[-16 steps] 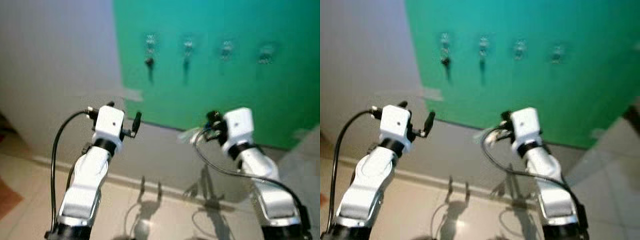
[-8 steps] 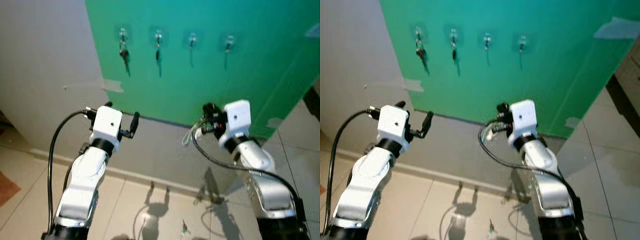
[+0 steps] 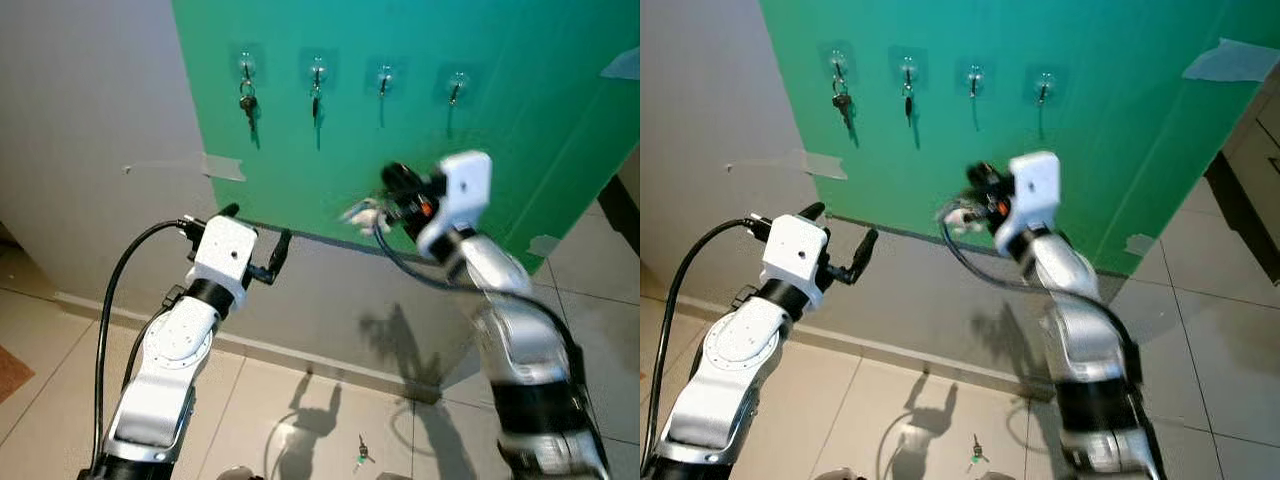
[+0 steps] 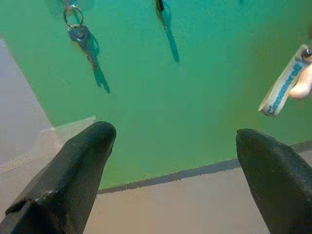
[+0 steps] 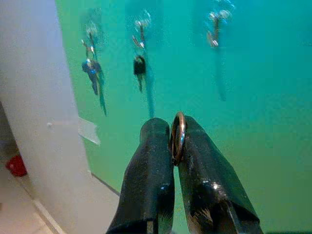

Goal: Hang keys on a hook

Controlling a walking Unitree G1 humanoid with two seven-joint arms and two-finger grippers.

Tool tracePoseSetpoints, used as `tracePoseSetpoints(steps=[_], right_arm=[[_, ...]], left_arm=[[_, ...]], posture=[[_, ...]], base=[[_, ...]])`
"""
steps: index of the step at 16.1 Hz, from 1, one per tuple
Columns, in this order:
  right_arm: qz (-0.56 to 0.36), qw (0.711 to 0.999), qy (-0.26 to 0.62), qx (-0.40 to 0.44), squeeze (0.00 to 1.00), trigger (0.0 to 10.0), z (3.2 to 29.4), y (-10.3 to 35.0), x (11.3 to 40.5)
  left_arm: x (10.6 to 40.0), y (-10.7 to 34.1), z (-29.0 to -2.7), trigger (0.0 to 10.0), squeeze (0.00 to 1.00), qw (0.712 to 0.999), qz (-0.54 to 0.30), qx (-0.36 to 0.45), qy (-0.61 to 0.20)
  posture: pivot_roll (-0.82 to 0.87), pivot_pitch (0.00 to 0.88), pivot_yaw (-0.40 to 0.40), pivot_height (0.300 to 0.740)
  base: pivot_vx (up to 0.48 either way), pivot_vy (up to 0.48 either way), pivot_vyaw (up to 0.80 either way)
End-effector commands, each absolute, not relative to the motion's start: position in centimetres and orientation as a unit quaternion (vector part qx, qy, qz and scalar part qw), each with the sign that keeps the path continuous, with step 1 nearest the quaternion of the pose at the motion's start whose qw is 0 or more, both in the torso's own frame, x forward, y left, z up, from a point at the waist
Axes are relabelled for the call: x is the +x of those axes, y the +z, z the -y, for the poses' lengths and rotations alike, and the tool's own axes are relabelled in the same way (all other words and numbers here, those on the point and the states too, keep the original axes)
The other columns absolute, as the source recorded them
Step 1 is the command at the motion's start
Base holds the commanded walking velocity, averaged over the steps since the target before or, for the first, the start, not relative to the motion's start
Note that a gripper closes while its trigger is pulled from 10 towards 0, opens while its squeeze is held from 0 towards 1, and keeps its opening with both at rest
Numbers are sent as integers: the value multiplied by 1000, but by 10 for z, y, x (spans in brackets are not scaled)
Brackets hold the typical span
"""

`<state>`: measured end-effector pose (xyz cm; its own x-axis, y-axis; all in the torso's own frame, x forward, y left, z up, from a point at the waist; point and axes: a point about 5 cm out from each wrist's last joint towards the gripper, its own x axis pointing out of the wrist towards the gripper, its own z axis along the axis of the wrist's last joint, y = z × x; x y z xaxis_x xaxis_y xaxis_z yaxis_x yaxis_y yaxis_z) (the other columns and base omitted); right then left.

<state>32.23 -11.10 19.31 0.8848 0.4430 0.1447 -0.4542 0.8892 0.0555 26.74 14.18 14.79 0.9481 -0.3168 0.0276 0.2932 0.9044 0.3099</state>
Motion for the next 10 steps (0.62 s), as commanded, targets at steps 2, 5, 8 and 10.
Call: tracePoseSetpoints(steps=[2, 5, 8, 10], right_arm=[[92, 966, 234, 59, 0, 10000, 111, 208, 336], [122, 961, 240, 64, 0, 10000, 100, 232, 355], [176, 963, 187, 76, 0, 10000, 106, 258, 369], [185, 960, 191, 92, 0, 10000, 105, 266, 375]], left_arm=[[265, 152, -137, 10000, 0, 970, 46, 160, -175], [263, 152, -125, 10000, 0, 959, 49, 149, -235], [253, 145, -108, 10000, 0, 933, 27, 124, -337], [253, 144, -107, 10000, 0, 933, 26, 122, -339]], posture=[[49, 0, -36, 718], [44, 0, -34, 718], [44, 0, -41, 718], [42, 0, -38, 718]], base=[[0, 0, 0], [0, 0, 0], [0, 0, 0], [0, 0, 0]])
